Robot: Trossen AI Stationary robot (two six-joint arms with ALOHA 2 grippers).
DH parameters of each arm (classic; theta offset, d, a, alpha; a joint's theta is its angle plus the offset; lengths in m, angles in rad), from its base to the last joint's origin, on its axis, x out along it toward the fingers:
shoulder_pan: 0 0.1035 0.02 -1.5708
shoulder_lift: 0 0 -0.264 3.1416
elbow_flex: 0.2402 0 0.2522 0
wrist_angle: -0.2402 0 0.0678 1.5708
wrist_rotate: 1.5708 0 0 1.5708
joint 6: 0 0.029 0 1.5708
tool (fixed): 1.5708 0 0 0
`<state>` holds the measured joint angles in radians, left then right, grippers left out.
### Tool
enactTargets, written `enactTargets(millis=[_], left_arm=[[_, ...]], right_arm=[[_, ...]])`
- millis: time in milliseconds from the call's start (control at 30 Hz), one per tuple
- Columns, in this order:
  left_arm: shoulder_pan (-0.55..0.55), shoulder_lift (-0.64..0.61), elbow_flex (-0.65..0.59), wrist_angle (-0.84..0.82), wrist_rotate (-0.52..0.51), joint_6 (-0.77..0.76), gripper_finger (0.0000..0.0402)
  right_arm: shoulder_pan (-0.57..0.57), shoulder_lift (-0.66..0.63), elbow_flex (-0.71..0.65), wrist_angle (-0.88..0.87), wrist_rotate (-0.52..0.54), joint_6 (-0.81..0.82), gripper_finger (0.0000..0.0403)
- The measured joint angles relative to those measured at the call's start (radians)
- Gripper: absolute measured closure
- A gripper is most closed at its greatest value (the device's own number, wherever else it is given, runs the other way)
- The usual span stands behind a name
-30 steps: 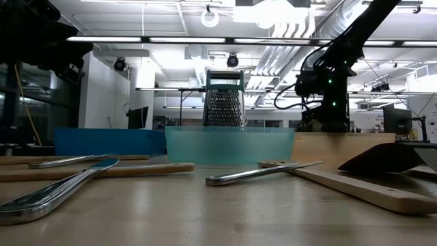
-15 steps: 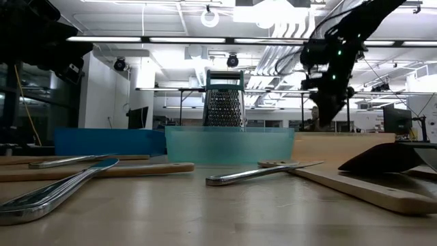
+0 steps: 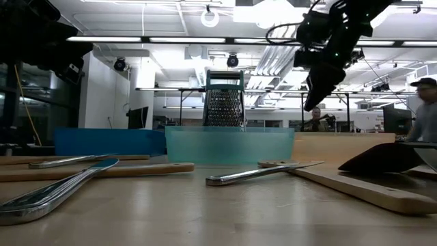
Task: Pick & Place Kitchen Items
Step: Put the silver knife into the orange bin
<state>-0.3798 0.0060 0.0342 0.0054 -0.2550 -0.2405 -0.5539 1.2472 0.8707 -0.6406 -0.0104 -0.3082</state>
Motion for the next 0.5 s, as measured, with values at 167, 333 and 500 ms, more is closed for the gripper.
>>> enactTargets(millis=[167, 333, 500], left_arm=[[0.000, 0.000, 0.000, 0.000, 0.000, 0.000, 0.0250], [0.000, 0.000, 0.000, 0.000, 0.000, 0.000, 0.0250], [0.000, 0.000, 0.000, 0.000, 0.000, 0.000, 0.0250]], right_arm=[[0.087, -0.007, 0.000, 0.000, -0.025, -0.008, 0.0251], [0.190, -0.007, 0.000, 0.001, -0.146, -0.011, 0.0251], [0.310, -0.006, 0.000, 0.009, -0.173, -0.012, 0.0251]])
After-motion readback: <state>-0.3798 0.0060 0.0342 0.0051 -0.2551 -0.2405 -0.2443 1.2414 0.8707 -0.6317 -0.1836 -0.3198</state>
